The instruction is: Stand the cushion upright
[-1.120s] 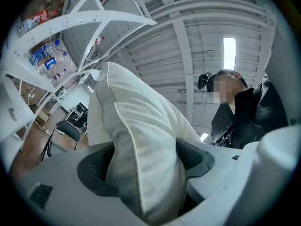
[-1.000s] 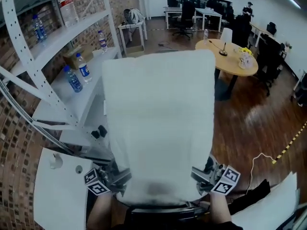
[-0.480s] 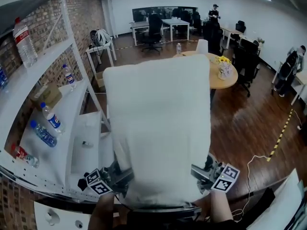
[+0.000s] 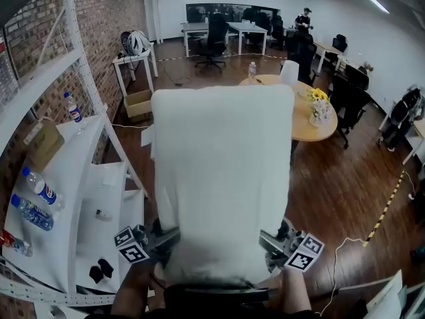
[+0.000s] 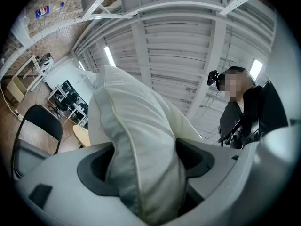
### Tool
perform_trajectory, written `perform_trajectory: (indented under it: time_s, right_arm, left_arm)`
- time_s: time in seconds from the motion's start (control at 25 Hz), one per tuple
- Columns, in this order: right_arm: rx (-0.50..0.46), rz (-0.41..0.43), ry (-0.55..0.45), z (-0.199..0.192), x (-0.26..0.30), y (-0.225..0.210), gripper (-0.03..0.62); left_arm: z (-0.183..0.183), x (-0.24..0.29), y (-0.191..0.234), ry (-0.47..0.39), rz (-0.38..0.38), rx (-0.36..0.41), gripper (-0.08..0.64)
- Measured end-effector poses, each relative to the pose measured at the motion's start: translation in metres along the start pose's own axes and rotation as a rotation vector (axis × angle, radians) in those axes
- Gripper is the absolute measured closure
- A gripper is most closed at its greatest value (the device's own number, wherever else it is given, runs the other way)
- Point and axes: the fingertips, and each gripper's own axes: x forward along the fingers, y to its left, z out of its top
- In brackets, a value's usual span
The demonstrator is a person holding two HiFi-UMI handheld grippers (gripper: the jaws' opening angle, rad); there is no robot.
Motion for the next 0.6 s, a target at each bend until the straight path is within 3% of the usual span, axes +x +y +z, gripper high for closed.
perform_trajectory:
  time_s: [0.32,0.6]
  right_arm:
    - [0.027,0.126,0.053,0.055,0.064,-0.113,0.192]
    - [0.095,0.116,0.08,0.057,0.102,-0.181,0.192]
  left_arm:
    - [0.026,0.077,0.079,-0.053,0.087,0.056,0.198]
    - [0.033,0.102,0.156,-0.058,0.147,0.052,0.198]
